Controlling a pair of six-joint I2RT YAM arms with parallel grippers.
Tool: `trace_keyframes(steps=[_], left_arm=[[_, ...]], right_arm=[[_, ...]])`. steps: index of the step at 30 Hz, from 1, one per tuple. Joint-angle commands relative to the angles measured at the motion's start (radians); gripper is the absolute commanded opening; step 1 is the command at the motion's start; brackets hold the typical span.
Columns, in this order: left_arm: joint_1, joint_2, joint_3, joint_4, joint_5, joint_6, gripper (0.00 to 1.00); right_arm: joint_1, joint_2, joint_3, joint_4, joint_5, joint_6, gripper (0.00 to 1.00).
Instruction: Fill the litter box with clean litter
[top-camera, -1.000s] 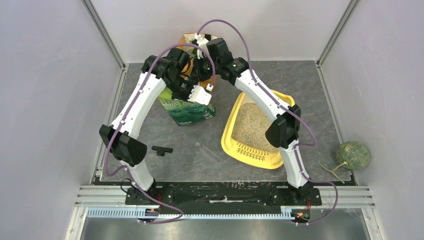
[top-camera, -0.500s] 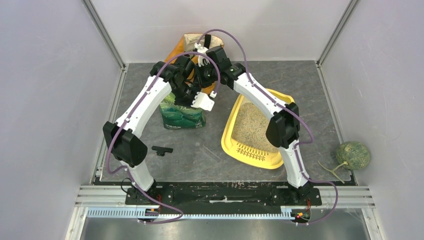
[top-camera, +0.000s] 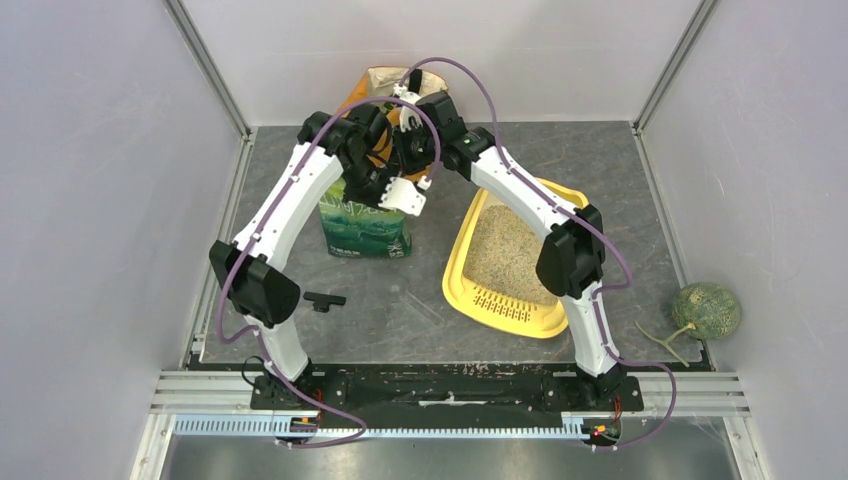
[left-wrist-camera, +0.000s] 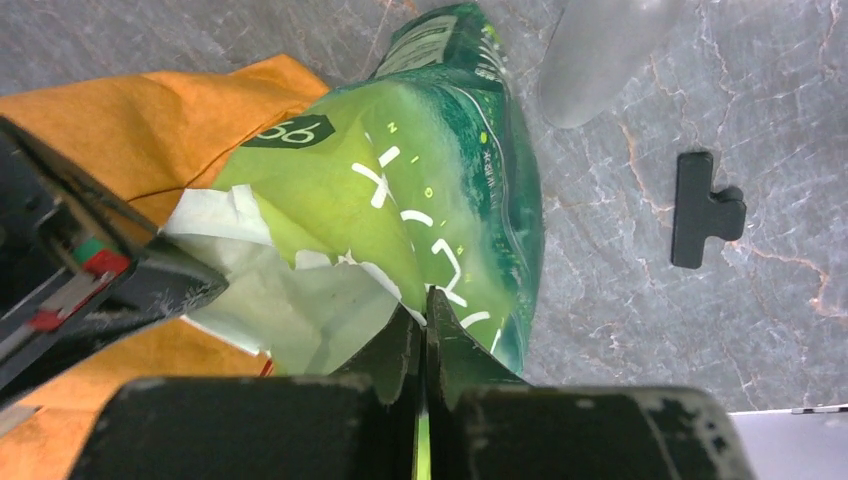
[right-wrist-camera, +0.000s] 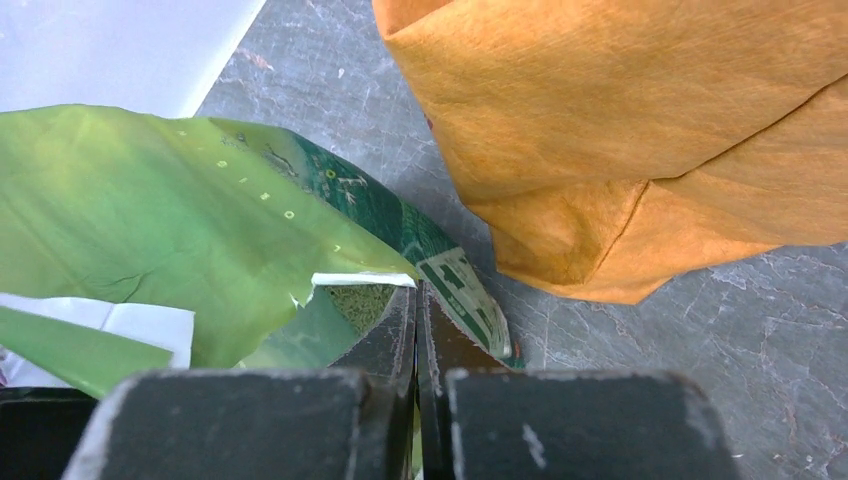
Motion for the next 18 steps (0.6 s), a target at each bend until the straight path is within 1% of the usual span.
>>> trace_keyframes(steps=[1,3,5,8,10,12,18], left_arm=[[-0.022,-0.011,0.152,-0.129,0.004,0.081,0.02],[-0.026,-0.009,0.161,-0.146,0.004,0.086,0.02],[-0.029,-0.008,0.125,-0.139,0.012,0.073,0.02],[-0.033,-0.021,0.011,-0.036,-0.004,-0.001,0.02],[-0.033,-0.033,-0.066,0.031,-0.006,-0.022,0.02],[-0.033,-0.044,-0.105,0.083,0.014,-0.051,0.02],[-0.033,-0.040,-0.111,0.123,0.055,-0.110,0.02]], right_arm=[[-0.007,-0.026,0.080,0.059,0.065,0.043,0.00],[-0.007,-0.014,0.081,0.069,0.084,0.044,0.00],[-0.007,-0.011,0.064,0.082,0.098,0.044,0.00],[-0.007,-0.013,0.028,0.101,0.078,0.049,0.00],[-0.007,-0.014,0.018,0.104,0.065,0.054,0.00],[-0.007,-0.018,0.008,0.100,0.057,0.049,0.00],[-0.001,-0.026,-0.040,0.091,0.042,0.072,0.00]])
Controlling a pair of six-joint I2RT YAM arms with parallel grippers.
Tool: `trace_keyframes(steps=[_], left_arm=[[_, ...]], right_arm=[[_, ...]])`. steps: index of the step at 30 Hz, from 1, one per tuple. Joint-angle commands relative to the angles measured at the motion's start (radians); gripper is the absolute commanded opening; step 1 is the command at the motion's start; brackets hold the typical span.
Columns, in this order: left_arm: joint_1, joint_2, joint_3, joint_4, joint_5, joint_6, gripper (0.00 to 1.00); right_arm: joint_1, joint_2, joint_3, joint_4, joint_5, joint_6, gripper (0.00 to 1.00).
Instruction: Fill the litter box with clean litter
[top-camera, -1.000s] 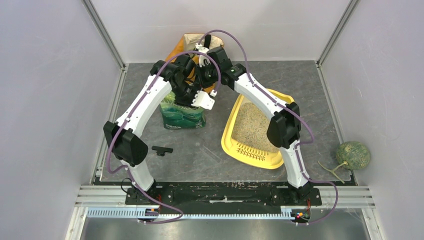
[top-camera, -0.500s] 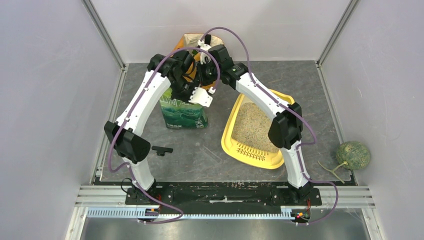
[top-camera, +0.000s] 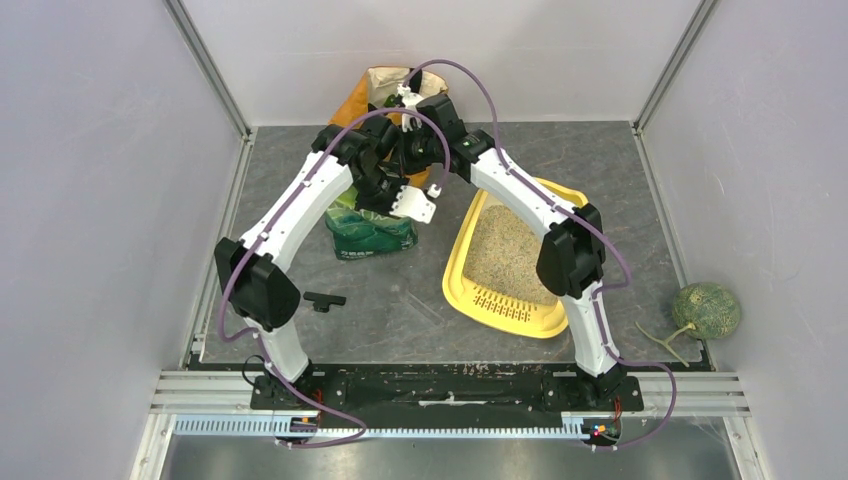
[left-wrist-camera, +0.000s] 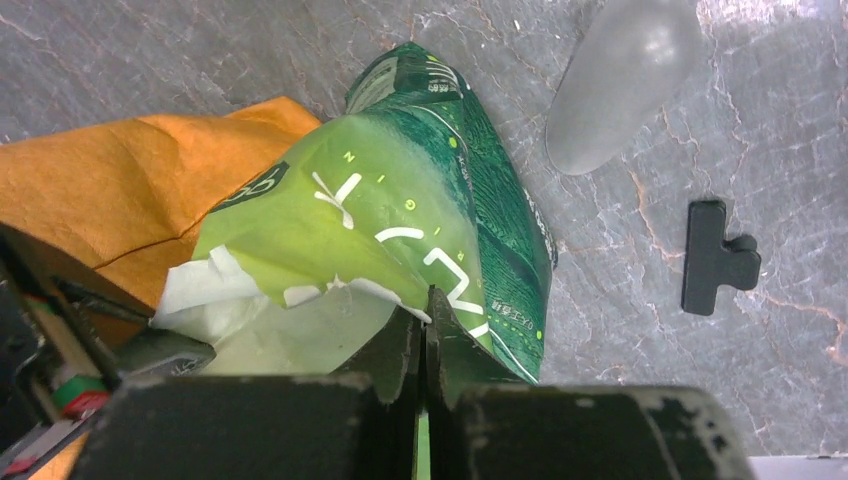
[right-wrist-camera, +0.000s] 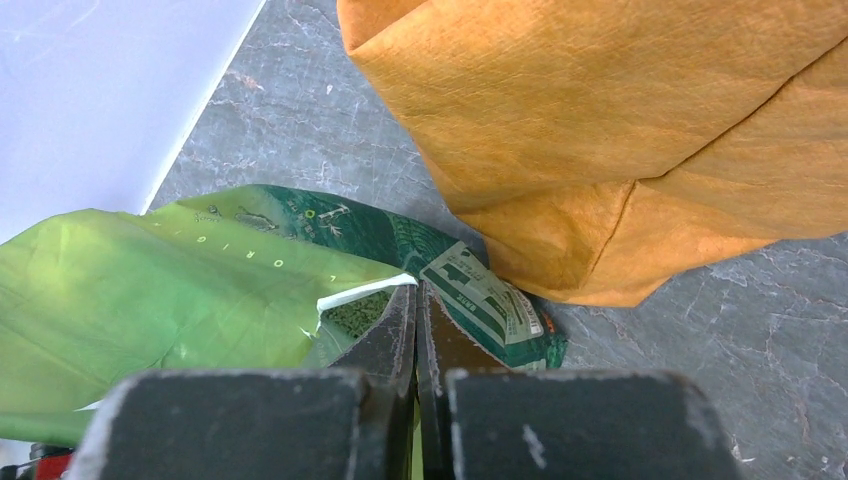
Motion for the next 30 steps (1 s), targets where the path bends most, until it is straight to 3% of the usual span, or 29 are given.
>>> trace_keyframes(steps=[1,7,9,12,14,18,22,26,30], left_arm=[[0.002,-0.040,-0.008,0.026,0.052,-0.089,0.02],[0.002,-0.060,-0.006,0.055,0.023,-0.130,0.05],[0.003,-0.061,-0.006,0.057,0.015,-0.135,0.09],[0.003,-0.060,-0.008,0.072,0.010,-0.149,0.08],[0.003,-0.058,-0.003,0.078,0.008,-0.157,0.06],[0.003,-0.056,0.000,0.079,0.003,-0.157,0.03],[0.003,-0.056,0.004,0.079,0.005,-0.158,0.02],[0.003,-0.055,0.015,0.078,0.012,-0.153,0.02],[0.003,-0.061,0.014,0.079,0.030,-0.142,0.02]], right_arm=[[0.000,-0.025,-0.014,0.054,0.009,0.021,0.00],[-0.004,-0.051,0.029,0.038,-0.022,0.004,0.02],[-0.008,-0.061,0.041,0.030,-0.034,-0.002,0.19],[-0.012,-0.078,0.057,0.005,-0.055,-0.003,0.58],[-0.019,-0.098,0.064,-0.003,-0.055,0.008,0.65],[-0.082,-0.161,0.040,-0.003,-0.067,0.076,0.67],[-0.151,-0.274,-0.101,0.003,-0.056,0.109,0.70],[-0.174,-0.354,-0.272,-0.025,0.033,0.087,0.47],[-0.172,-0.337,-0.366,-0.057,0.009,0.120,0.26]])
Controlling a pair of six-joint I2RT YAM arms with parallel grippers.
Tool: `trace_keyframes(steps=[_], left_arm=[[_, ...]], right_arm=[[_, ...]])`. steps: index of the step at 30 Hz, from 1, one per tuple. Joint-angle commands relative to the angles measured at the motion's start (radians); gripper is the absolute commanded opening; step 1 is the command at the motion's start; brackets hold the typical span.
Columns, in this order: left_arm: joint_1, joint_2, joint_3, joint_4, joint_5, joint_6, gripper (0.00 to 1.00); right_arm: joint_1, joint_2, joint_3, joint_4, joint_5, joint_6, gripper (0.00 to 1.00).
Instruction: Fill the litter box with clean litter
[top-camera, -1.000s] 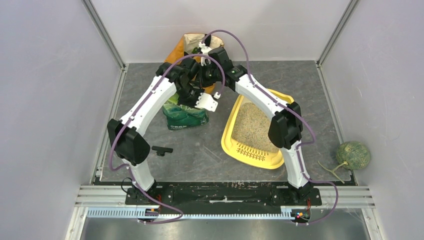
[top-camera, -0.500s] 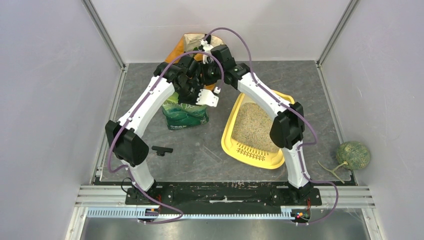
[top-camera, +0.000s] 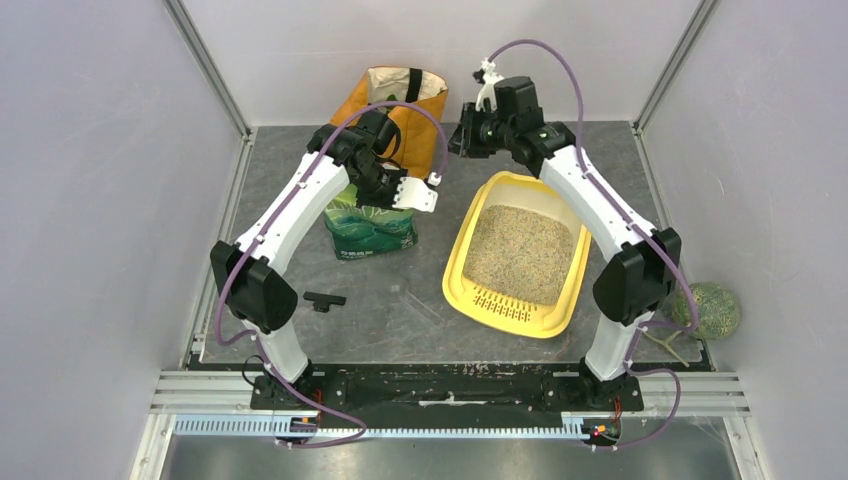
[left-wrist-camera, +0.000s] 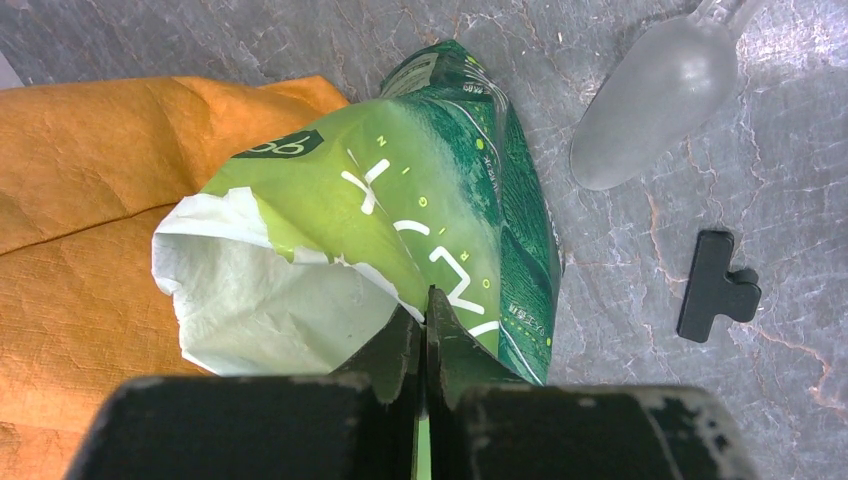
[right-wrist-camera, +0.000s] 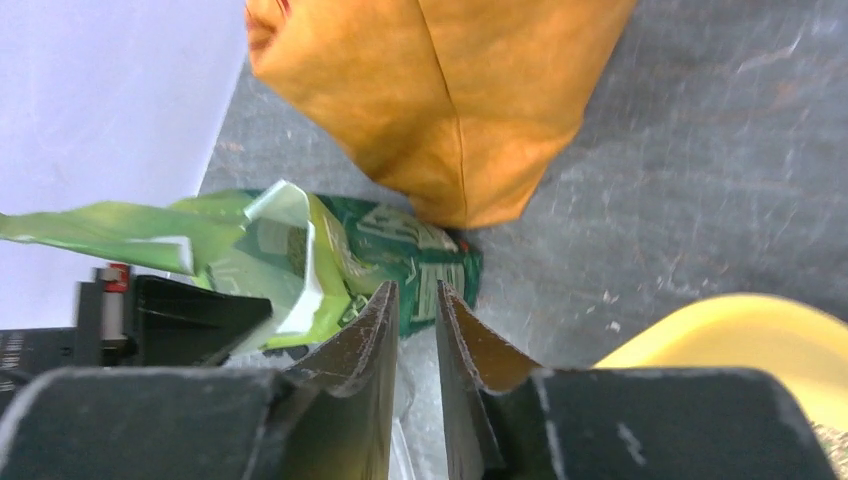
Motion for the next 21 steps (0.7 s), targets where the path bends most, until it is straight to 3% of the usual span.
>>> trace_keyframes(steps=[1,12,21], left_arm=[[0.002,-0.038,0.015,0.003,0.037,-0.018,0.02],[0.002,-0.038,0.002,0.017,0.068,0.020,0.02],[0.002,-0.046,-0.036,0.074,0.069,0.031,0.03]], right_arm=[[0.033,0.042,-0.090,-0.038,-0.008,0.048,0.24],[0.202,0.214,-0.002,0.085,-0.062,0.180,0.22],[0.203,0.220,-0.025,0.095,-0.049,0.178,0.27]])
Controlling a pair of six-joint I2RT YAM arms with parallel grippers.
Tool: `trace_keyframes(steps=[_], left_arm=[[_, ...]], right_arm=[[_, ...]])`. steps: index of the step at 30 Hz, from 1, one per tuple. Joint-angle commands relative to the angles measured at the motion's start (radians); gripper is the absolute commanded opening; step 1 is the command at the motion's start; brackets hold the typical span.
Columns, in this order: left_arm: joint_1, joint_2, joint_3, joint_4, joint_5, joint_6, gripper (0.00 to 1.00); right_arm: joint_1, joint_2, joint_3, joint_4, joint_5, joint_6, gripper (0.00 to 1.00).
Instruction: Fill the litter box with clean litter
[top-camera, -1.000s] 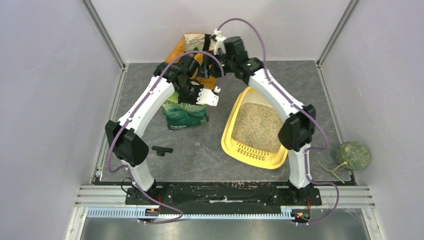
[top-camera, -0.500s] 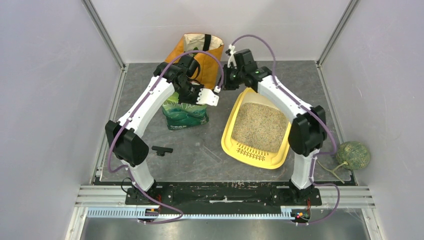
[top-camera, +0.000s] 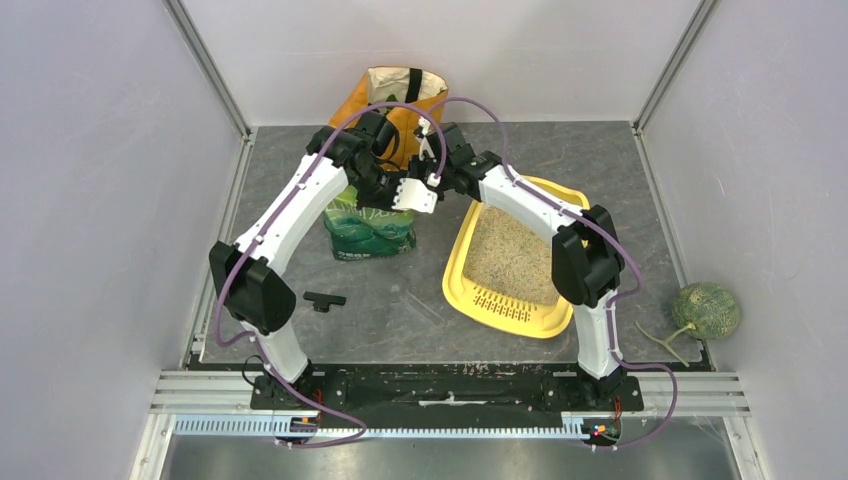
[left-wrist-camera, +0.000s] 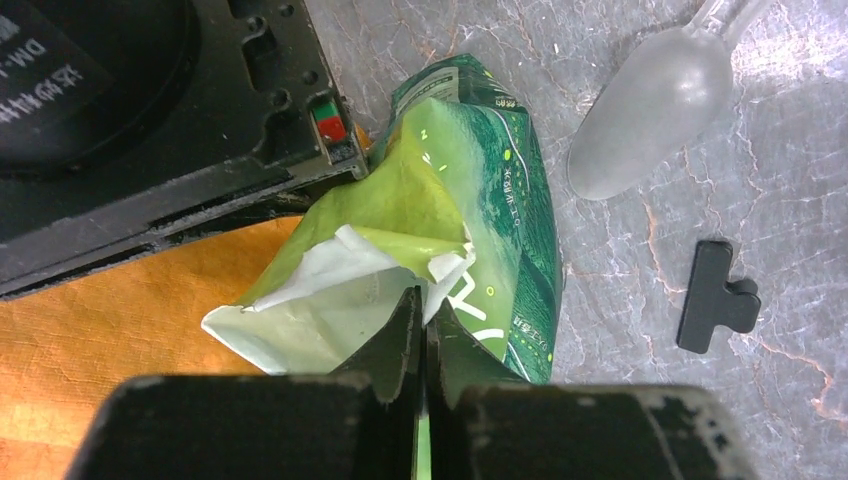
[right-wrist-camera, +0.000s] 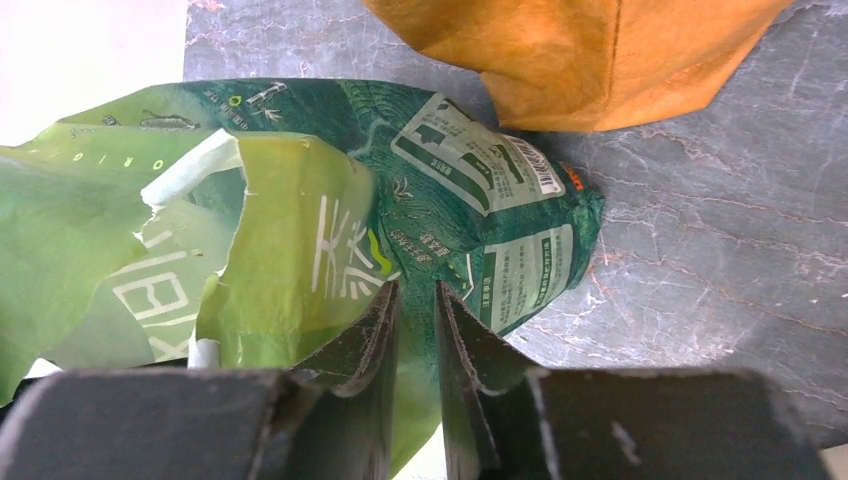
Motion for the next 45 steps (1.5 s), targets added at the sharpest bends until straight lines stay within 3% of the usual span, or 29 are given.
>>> trace_keyframes(steps=[1,6,11,12,18,21,25,28,33,37,40,45], left_arm=[[-0.003,-0.040,-0.004,0.064,0.038,0.012,0.06],[-0.003,-0.065,0.016,0.070,0.020,-0.020,0.27],[-0.003,-0.103,0.006,0.077,0.011,-0.033,0.41],[-0.003,-0.106,0.007,0.081,0.009,-0.035,0.48],[-0.003,-0.124,0.051,0.110,0.018,-0.090,0.76],[-0.003,-0.142,0.079,0.124,0.025,-0.124,0.83],[0.004,-0.222,0.085,0.196,0.052,-0.226,0.87],[0.006,-0.321,0.038,0.195,0.148,-0.291,0.89],[-0.006,-0.523,-0.231,0.157,0.324,-0.356,0.91],[-0.112,-0.605,-0.480,0.175,0.348,-0.351,0.86],[-0.216,-0.629,-0.648,0.295,0.334,-0.399,0.86],[-0.372,-0.584,-0.836,0.480,0.208,-0.347,0.86]], right_arm=[[-0.004,-0.021,0.034,0.047,-0.011,-0.006,0.27],[-0.046,-0.055,0.047,0.028,0.011,-0.076,0.36],[-0.080,-0.088,0.046,0.006,0.022,-0.134,0.47],[-0.083,-0.094,0.045,0.003,0.023,-0.147,0.48],[-0.092,-0.126,0.056,-0.013,0.038,-0.191,0.54],[-0.102,-0.133,0.066,-0.024,0.043,-0.196,0.56],[-0.124,-0.163,0.078,-0.043,0.044,-0.217,0.61],[-0.150,-0.221,0.069,-0.055,0.041,-0.232,0.70],[-0.177,-0.363,-0.004,-0.078,0.046,-0.265,0.97],[-0.185,-0.488,-0.090,-0.095,0.058,-0.320,0.97],[-0.197,-0.559,-0.143,-0.110,0.061,-0.357,0.97],[-0.247,-0.632,-0.212,-0.125,0.055,-0.381,0.97]])
